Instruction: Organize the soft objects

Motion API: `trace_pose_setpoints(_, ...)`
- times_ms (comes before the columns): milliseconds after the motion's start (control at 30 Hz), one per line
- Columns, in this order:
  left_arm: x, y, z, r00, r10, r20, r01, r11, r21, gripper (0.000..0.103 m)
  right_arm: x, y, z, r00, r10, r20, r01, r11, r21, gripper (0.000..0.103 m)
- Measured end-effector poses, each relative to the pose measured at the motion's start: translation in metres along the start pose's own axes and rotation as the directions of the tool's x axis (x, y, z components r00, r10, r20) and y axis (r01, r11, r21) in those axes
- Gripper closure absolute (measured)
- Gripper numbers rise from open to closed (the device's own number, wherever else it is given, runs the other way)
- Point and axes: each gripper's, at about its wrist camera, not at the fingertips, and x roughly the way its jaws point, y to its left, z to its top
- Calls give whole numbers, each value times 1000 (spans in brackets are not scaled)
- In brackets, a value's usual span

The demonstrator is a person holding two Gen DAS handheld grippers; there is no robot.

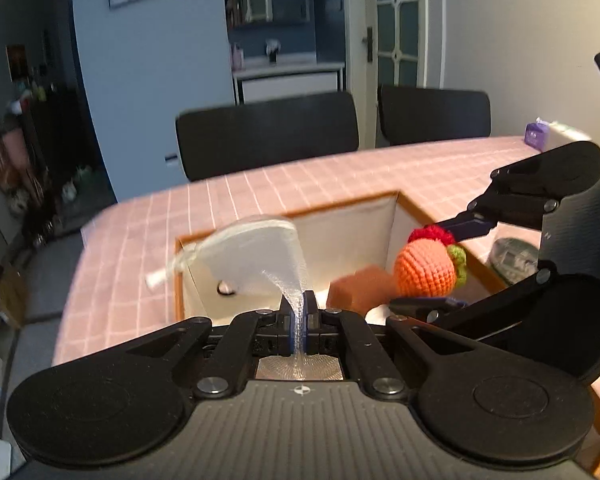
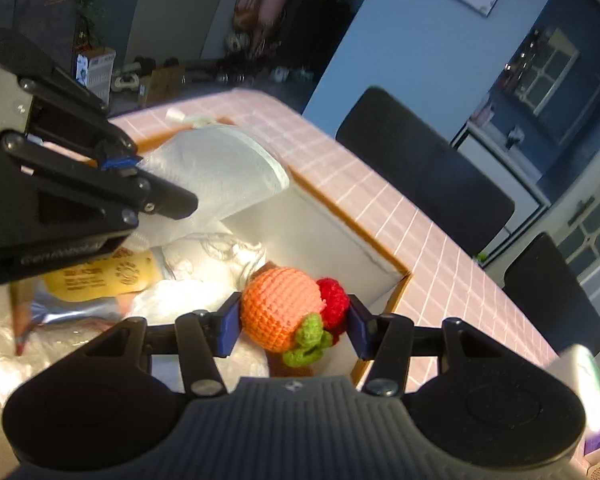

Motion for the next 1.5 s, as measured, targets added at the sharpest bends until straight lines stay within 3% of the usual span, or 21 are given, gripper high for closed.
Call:
trace_pose_setpoints(200, 19, 13, -1, 994, -19, -105, 16, 999, -32, 97, 22, -1, 3, 998, 10, -56, -10, 1000, -9, 50)
trace_pose_setpoints(400, 30, 12, 1, 980, 12, -200, -21, 999, -44, 91, 36, 2, 1, 995, 2, -95, -5, 999, -34, 48)
trace_pose_setpoints(500, 36, 3, -1, 974, 48, -222, -49, 999, 2, 80, 37, 3, 2, 995, 1, -96, -5, 999, -39, 48)
trace_pose_setpoints(567, 36, 3, -4, 969, 72, -235, -73, 997, 4, 60, 39, 3, 2, 995, -11, -95, 6, 999, -52, 46)
trace_pose_setpoints(667, 35, 7, -4, 969, 66, -238, -75, 997, -29, 43, 34, 3, 1, 996, -19, -87, 14, 998, -56, 43)
trace_pose_setpoints(767, 28, 10, -2, 973, 84, -215, -92, 995, -28, 32, 24, 5, 1, 997, -42, -63, 38, 996, -75, 31)
trace_pose_setpoints(1000, 3, 9, 7, 984, 112, -141, -119, 992, -43, 31, -11, 17, 2, 998, -55, 5, 56, 991, -119, 22)
trace_pose_setpoints(1100, -14, 4, 11, 986, 156, -65, -159, 986, -45, 31, -33, 22, 2, 996, -66, 53, 73, 988, -136, 17)
trace_pose_setpoints(1133, -20, 3, 12, 985, 172, -33, -173, 984, -44, 31, -41, 24, 0, 995, -69, 73, 78, 987, -143, 12)
trace_pose_setpoints(1333, -62, -5, 14, 965, 228, 132, -220, 973, -75, 31, -95, 26, -16, 978, -82, 191, 112, 981, -156, 7)
trace_pose_setpoints(1500, -88, -30, 14, 947, 221, 234, -222, 975, -20, 31, -123, 23, -37, 968, -107, 227, 138, 982, -126, 6)
